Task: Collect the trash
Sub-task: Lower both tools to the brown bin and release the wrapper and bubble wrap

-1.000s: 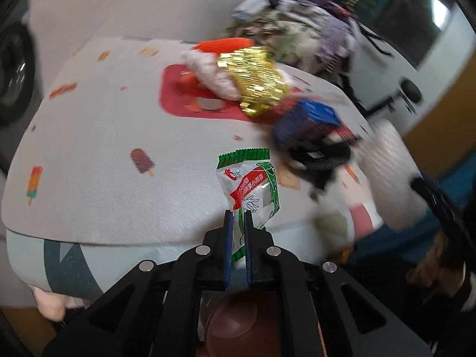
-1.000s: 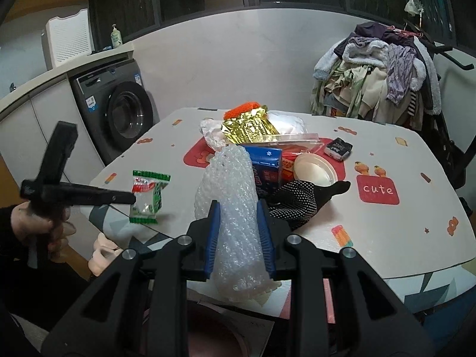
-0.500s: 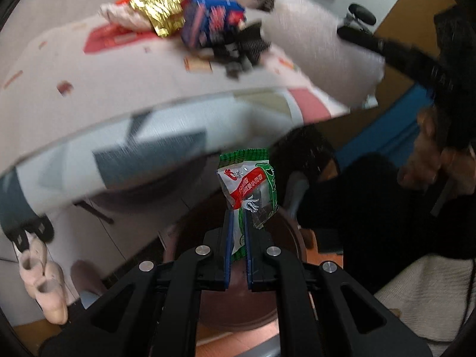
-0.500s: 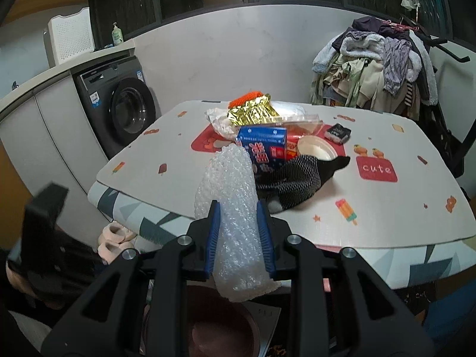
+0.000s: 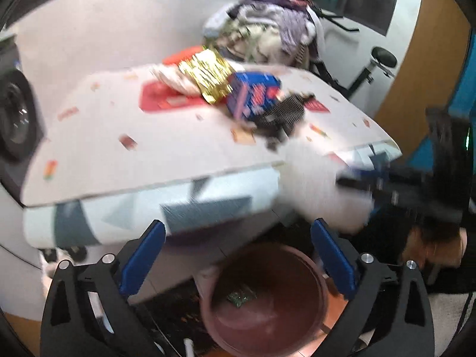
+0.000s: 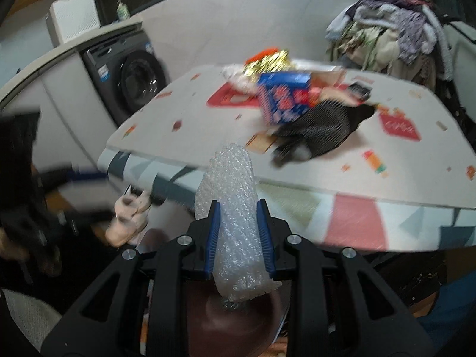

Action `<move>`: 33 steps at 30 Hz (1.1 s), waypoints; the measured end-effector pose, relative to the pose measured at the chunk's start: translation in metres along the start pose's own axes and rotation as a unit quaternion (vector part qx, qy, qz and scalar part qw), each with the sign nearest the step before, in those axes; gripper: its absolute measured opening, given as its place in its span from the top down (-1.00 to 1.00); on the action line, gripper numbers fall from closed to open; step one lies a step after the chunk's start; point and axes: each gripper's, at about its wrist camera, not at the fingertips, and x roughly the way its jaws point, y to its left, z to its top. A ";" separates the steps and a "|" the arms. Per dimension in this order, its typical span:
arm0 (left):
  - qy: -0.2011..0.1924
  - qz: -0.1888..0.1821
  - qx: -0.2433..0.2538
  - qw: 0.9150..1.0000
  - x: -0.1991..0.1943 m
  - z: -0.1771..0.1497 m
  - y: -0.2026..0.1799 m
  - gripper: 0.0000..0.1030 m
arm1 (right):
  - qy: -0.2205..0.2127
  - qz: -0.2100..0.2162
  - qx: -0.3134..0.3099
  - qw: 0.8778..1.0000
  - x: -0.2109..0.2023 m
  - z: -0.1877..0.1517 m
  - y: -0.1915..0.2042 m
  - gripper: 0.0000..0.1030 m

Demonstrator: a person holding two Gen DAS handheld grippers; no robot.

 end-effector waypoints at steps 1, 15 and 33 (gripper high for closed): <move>-0.007 0.009 0.000 1.000 -0.004 0.002 0.002 -0.88 | 0.012 0.007 -0.007 1.000 0.005 -0.003 0.005 0.45; -0.010 0.055 -0.035 0.998 -0.011 0.000 0.022 -0.88 | 0.145 0.032 -0.016 0.989 0.058 -0.037 0.019 0.41; -0.003 0.063 -0.043 0.997 -0.004 -0.003 0.027 -0.88 | 0.129 -0.004 0.000 0.992 0.057 -0.030 0.007 -0.89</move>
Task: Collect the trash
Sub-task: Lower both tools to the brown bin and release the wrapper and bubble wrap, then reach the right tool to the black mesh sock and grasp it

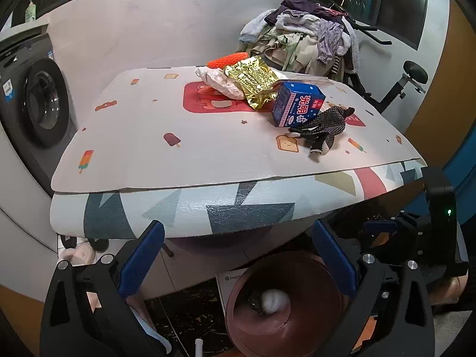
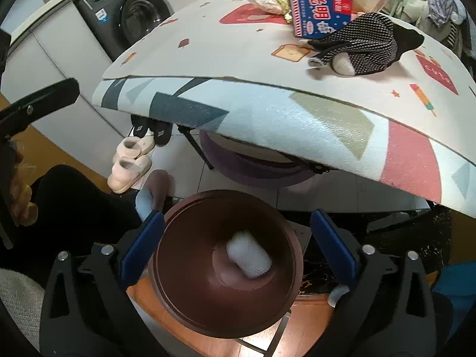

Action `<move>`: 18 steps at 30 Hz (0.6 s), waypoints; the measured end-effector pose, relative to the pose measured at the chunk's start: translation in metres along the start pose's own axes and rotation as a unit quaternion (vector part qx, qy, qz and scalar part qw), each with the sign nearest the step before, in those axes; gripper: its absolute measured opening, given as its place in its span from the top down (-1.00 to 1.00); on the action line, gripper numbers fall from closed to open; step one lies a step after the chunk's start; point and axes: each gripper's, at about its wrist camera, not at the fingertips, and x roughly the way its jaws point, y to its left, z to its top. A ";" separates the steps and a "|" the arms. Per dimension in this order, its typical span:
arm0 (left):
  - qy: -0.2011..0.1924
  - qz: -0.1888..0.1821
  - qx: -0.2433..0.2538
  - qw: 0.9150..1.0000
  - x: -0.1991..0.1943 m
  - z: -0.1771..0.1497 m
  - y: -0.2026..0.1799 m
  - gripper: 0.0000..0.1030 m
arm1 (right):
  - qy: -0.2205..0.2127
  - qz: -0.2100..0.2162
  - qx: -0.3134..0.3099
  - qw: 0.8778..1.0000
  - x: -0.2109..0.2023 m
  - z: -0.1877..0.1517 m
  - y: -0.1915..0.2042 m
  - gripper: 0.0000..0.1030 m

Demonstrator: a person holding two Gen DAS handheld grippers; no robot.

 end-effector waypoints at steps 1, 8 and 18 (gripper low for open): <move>0.000 0.000 0.000 1.000 0.001 0.000 0.000 -0.88 | -0.004 -0.004 0.004 1.000 -0.001 0.002 -0.002 -0.89; -0.012 0.015 0.011 1.000 0.002 0.005 0.001 -0.88 | -0.046 -0.033 0.011 0.998 -0.021 0.011 -0.013 -0.89; -0.027 0.021 0.004 0.999 -0.004 0.011 0.009 -0.88 | -0.066 -0.028 0.008 0.997 -0.034 0.019 -0.021 -0.89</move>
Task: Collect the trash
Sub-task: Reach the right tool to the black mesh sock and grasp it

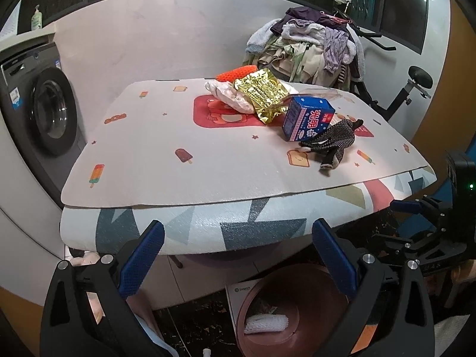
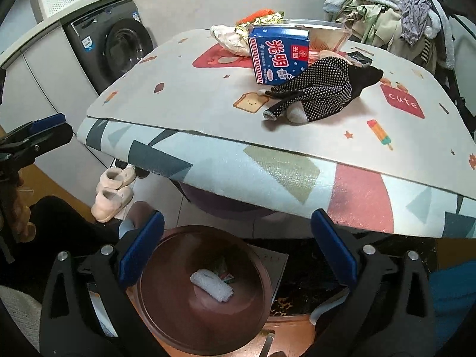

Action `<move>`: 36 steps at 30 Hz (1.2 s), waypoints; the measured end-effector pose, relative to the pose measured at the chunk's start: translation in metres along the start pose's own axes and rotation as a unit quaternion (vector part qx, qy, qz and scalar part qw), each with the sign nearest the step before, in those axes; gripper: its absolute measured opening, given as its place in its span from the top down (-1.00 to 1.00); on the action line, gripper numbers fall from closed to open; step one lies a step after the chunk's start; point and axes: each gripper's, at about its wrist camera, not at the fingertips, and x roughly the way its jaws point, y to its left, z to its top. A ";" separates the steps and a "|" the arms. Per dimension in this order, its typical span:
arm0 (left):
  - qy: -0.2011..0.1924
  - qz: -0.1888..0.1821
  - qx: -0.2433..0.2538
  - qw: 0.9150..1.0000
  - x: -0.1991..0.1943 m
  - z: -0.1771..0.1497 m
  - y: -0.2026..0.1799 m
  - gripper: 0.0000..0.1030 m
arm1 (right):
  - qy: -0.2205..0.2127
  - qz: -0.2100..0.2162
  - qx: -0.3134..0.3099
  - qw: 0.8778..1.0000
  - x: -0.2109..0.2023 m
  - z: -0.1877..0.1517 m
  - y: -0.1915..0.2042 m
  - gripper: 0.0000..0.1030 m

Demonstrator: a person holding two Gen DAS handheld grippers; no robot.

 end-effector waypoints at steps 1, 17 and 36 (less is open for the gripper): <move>-0.001 0.001 0.000 1.000 0.000 0.001 0.001 -0.88 | 0.001 0.003 0.001 1.000 0.001 0.000 0.000 -0.89; -0.010 0.008 -0.009 1.000 0.004 0.006 0.016 -0.88 | 0.007 -0.045 0.002 0.999 0.004 0.014 -0.013 -0.89; -0.002 0.029 -0.014 0.999 0.024 0.018 0.029 -0.88 | -0.063 -0.071 0.052 0.994 -0.015 0.060 -0.090 -0.05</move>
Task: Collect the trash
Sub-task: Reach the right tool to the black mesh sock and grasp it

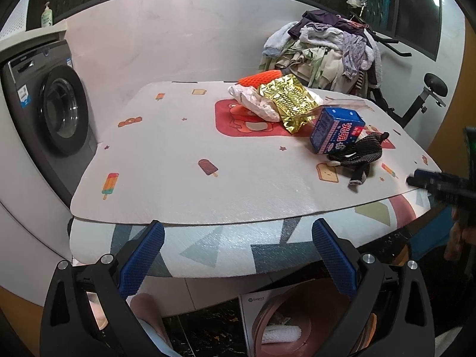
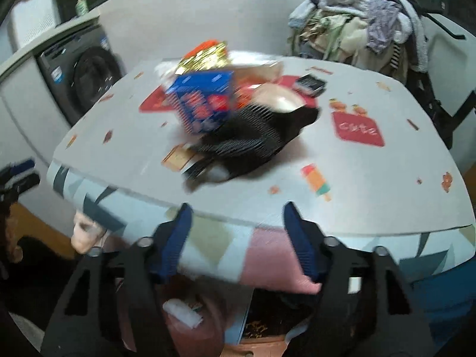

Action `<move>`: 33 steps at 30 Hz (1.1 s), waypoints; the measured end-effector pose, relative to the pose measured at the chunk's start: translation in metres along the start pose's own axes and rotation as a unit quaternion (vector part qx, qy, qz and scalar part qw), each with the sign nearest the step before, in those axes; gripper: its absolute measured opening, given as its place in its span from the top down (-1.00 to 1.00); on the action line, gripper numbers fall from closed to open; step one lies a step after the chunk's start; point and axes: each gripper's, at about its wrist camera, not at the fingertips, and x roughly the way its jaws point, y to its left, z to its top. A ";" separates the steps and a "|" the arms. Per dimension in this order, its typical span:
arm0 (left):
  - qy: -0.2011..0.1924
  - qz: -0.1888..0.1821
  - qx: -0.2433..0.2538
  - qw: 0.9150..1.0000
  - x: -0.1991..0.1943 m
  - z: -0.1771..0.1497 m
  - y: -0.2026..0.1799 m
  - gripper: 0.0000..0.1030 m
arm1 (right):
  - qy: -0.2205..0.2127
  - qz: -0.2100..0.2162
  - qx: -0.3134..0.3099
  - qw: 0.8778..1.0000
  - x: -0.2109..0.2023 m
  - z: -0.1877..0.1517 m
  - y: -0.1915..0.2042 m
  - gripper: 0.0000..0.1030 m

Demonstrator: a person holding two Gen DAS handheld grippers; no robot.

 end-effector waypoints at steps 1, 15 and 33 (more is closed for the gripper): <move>0.001 0.001 0.000 1.000 0.001 0.001 0.001 -0.88 | -0.004 -0.002 0.008 1.000 0.001 0.005 -0.006 0.02; 0.009 0.011 -0.008 1.000 0.018 0.014 0.009 -0.88 | -0.011 0.051 0.204 0.978 0.056 0.069 -0.077 0.19; 0.011 -0.022 -0.007 1.000 0.027 0.029 -0.003 -0.88 | -0.130 0.071 0.129 0.980 -0.031 0.097 -0.055 0.84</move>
